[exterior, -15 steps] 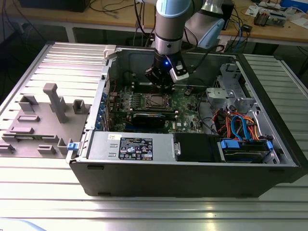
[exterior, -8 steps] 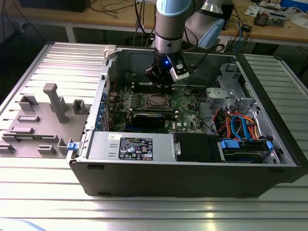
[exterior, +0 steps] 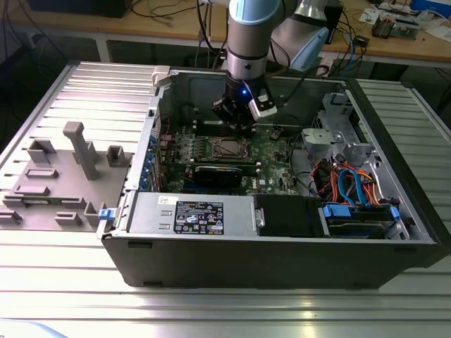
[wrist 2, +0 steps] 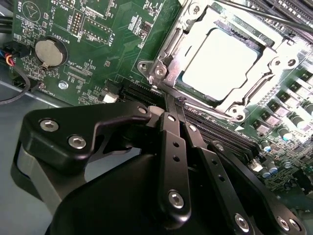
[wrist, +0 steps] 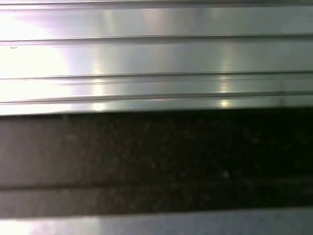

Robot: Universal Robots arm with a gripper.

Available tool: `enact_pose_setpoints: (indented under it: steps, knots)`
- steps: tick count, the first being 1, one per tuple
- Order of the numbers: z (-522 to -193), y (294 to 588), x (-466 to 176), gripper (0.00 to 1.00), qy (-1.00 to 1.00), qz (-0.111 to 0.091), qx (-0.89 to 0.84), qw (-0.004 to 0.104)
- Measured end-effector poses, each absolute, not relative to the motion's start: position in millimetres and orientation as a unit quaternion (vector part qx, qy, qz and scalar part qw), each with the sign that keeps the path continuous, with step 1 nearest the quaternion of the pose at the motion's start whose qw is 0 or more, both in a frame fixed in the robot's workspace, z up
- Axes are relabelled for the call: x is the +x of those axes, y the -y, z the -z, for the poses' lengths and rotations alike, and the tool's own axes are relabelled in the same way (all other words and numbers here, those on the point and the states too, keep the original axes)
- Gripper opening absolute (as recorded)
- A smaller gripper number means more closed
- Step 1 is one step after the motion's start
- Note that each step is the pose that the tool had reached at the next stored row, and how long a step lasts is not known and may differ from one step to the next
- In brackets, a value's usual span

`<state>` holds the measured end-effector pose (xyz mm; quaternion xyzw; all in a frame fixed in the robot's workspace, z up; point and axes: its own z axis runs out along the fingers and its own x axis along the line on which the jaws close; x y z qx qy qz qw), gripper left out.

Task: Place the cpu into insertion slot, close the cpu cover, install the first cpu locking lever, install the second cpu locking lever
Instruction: 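Install the first cpu locking lever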

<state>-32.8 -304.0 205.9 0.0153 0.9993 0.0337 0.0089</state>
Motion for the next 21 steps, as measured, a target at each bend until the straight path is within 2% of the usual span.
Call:
enact_pose_setpoints:
  steps: [21]
  knots:
    - [-207.2, 306.2, -31.7, 0.11, -0.999, -0.034, 0.015, 0.009]
